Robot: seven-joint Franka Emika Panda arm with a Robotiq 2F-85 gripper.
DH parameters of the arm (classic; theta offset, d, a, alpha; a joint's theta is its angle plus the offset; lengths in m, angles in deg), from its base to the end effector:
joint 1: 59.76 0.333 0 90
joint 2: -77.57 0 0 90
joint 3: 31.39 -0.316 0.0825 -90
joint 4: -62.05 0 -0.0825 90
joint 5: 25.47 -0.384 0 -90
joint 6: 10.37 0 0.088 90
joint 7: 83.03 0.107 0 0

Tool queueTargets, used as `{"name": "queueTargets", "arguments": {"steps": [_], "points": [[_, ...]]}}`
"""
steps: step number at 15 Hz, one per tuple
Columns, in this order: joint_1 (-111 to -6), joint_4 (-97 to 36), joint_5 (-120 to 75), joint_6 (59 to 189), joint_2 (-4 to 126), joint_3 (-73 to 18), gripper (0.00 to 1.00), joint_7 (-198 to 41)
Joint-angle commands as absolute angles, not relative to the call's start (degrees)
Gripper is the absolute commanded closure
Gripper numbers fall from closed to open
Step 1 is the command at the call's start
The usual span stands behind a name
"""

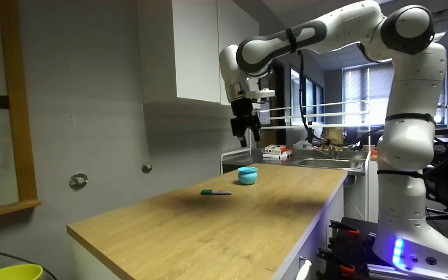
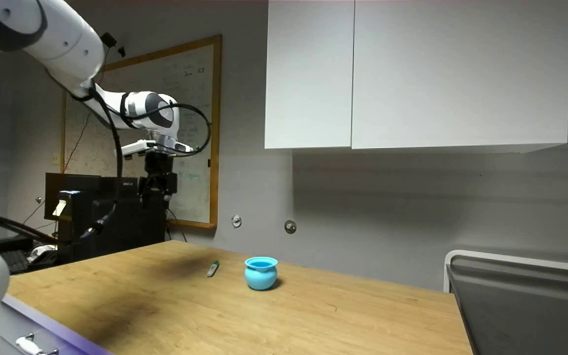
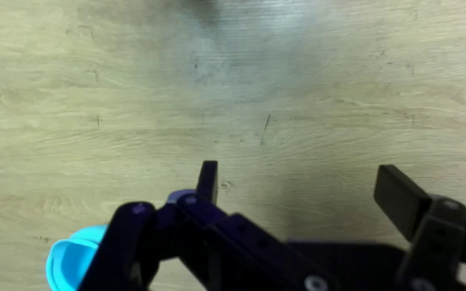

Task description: Put the marker in the bowl

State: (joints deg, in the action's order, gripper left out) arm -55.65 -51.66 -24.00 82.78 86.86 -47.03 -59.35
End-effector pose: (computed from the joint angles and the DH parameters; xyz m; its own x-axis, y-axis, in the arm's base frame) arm 0.4593 0.1689 0.5174 0.9842 -0.0828 -0.1567 -0.0603 -0.9878 0.1433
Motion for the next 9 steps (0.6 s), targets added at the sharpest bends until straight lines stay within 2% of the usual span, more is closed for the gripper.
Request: {"name": "queueTargets", "arguments": {"steps": [1,9], "points": [[-53.8,-42.2,-21.4,83.8,75.7,-45.5,0.00,-63.9],[-52.6,-35.4,-21.4,90.2,62.7,-42.4,0.00,-83.7]]}}
